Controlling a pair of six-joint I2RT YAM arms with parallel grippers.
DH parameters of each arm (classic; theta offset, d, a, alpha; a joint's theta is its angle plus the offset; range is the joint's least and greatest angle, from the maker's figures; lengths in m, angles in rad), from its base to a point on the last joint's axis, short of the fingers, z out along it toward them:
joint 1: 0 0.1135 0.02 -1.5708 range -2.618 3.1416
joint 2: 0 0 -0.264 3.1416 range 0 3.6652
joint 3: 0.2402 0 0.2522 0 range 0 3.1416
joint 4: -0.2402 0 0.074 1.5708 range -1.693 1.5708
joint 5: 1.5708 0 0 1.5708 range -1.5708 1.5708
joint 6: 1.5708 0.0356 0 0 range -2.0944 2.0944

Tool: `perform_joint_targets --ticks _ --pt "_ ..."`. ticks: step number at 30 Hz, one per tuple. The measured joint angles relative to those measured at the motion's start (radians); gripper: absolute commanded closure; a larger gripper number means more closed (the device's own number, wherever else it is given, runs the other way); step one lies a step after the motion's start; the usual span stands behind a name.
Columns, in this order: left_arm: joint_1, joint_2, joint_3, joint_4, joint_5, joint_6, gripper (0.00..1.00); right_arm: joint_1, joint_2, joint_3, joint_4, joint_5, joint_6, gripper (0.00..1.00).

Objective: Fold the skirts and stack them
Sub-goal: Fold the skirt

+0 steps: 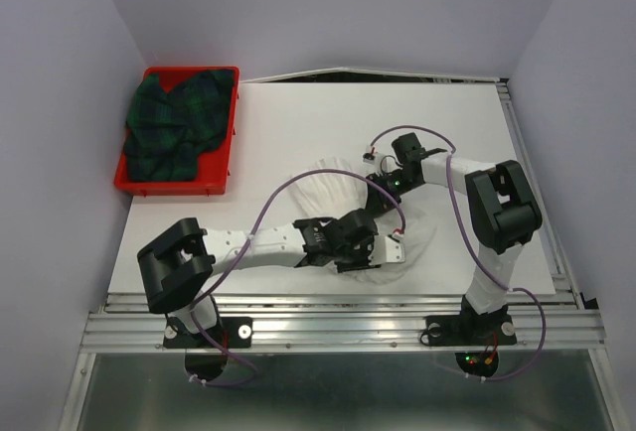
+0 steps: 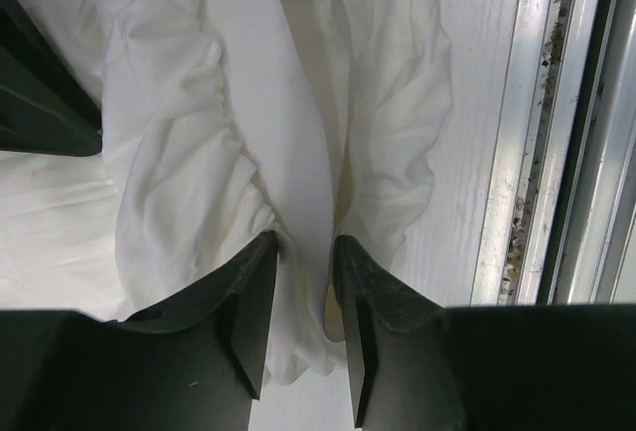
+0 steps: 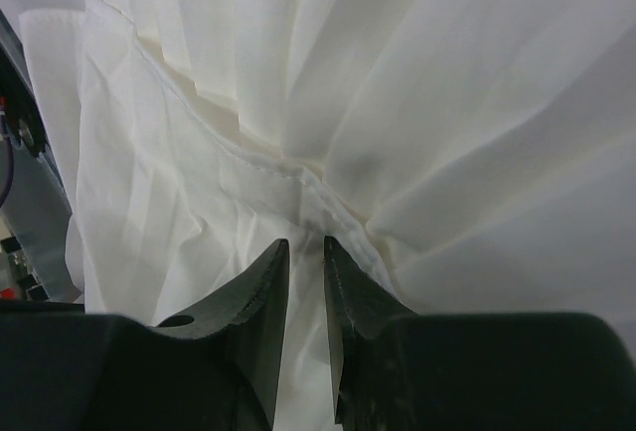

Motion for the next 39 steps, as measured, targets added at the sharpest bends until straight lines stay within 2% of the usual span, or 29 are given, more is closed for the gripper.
perform_joint_targets --ticks 5,14,15,21,22,25,32,36,39 --pt "-0.029 0.0 -0.02 0.034 -0.054 0.004 0.5 0.0 0.011 0.001 0.0 0.0 -0.003 0.74" --pt "-0.109 0.01 -0.057 0.086 -0.17 -0.005 0.5 0.0 0.021 0.013 -0.016 0.001 -0.003 0.74" --pt "-0.11 0.015 -0.057 0.095 -0.188 -0.008 0.58 0.0 0.022 0.014 -0.017 0.003 -0.004 0.74" --pt "-0.109 0.04 -0.059 0.126 -0.275 -0.013 0.73 0.0 0.029 0.015 -0.018 0.006 -0.008 0.75" --pt "-0.109 0.04 -0.059 0.128 -0.283 -0.013 0.82 0.0 0.031 0.015 -0.018 0.007 -0.011 0.76" --pt "-0.109 0.04 -0.059 0.131 -0.289 -0.012 1.0 0.0 0.032 0.015 -0.018 0.008 -0.02 0.77" --pt "-0.105 -0.063 -0.03 0.032 -0.229 -0.014 1.0 0.001 0.034 0.005 -0.021 0.002 -0.04 0.82" --pt "-0.056 -0.109 0.069 -0.047 -0.117 -0.033 1.0 0.013 0.012 -0.049 -0.03 -0.027 -0.043 0.83" --pt "-0.003 -0.139 0.089 -0.068 -0.035 -0.043 1.0 0.029 -0.04 -0.103 -0.048 -0.029 -0.053 0.83"
